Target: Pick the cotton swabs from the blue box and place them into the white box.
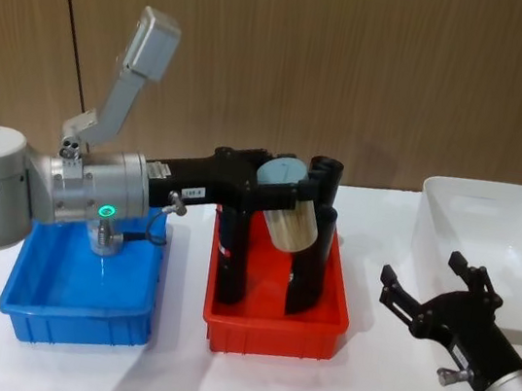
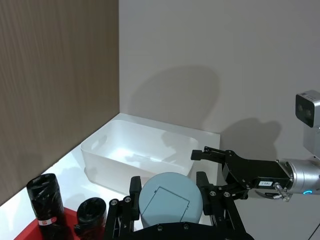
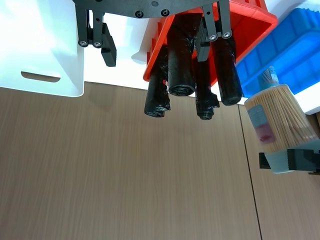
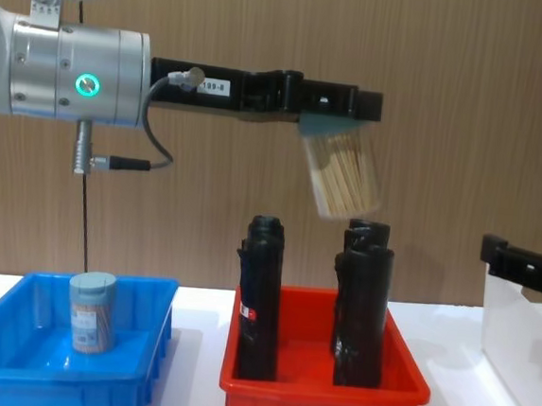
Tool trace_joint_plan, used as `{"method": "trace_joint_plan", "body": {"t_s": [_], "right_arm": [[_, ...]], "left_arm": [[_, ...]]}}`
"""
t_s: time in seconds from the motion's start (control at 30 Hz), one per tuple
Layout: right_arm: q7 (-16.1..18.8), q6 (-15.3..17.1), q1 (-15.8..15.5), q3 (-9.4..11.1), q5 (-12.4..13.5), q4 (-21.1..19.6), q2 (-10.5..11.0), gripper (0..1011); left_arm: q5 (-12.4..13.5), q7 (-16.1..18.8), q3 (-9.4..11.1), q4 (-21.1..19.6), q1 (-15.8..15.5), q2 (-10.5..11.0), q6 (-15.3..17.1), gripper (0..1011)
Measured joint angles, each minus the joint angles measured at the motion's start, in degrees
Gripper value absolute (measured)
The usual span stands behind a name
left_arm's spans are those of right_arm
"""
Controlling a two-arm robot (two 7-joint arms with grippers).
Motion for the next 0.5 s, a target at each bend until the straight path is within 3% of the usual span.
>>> {"method": "trace_joint_plan", "body": {"t_s": [0.5], "right_arm": [[4.99, 2.54, 1.13, 0.23, -0.02, -1.14, 0.65, 1002]], "left_arm": [[-0.14, -1.53, 0.31, 1.33, -1.08, -0.57, 0.43, 671]]}}
